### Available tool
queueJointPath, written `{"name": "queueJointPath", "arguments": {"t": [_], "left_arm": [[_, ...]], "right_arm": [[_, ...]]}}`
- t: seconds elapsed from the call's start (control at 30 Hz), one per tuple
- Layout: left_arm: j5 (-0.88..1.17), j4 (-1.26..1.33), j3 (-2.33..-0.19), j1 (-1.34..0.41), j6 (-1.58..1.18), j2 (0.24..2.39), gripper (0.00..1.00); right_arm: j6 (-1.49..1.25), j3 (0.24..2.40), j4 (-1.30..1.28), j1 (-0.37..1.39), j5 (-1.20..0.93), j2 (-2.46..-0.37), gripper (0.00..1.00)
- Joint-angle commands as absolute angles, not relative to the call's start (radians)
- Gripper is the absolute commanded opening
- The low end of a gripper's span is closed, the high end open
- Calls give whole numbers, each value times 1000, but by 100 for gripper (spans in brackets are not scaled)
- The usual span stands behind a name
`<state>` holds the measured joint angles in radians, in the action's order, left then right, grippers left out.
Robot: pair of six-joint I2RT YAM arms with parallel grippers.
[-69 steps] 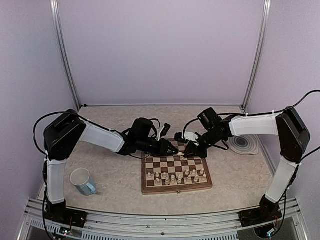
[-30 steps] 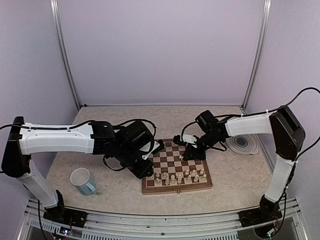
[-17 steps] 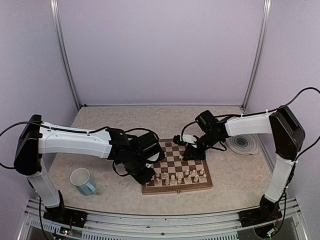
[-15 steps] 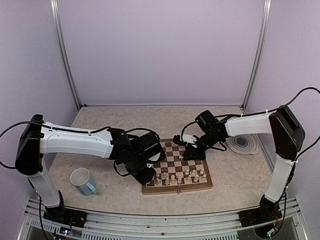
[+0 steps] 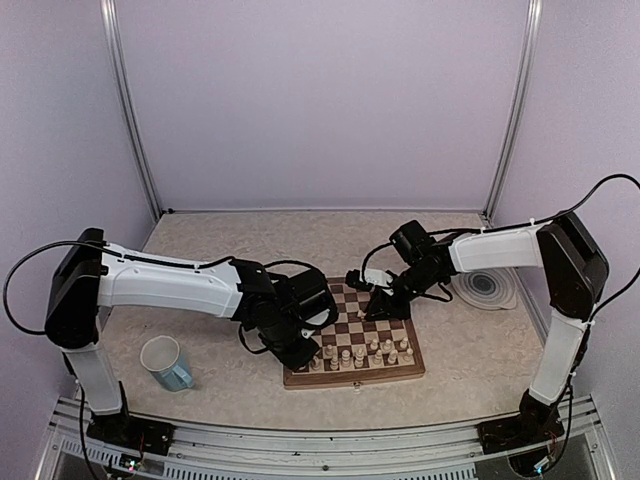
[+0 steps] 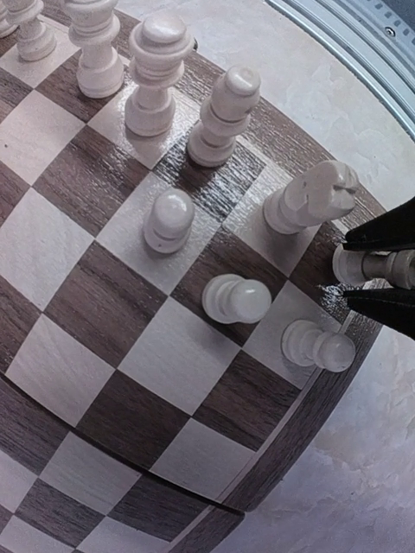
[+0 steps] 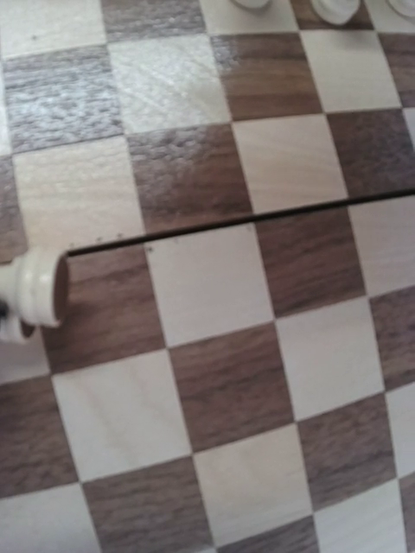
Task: Set up the chess pieces on the board
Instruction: Place the rook at a1, then pass from the right arm to the left
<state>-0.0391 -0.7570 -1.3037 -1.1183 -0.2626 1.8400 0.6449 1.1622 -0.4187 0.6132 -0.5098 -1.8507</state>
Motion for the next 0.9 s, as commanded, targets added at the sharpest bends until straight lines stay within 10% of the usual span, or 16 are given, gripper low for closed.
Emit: {"name": "queueJointPath", "arguments": {"t": [0.0,0.37,0.87], "left_arm": [[-43,-761,-1336,-1123,-242,1870,2],[-52,-772,-1341,-1124,-258,1847,30],[36,-634,-1394,-994,-262,1603,44]], "right_arm": [[644,1167,-461,621,-499,-1884,12],[643,1167,-461,620,-505,-1879,13],[627,1184,-473,621,-533,-1810,12]]}}
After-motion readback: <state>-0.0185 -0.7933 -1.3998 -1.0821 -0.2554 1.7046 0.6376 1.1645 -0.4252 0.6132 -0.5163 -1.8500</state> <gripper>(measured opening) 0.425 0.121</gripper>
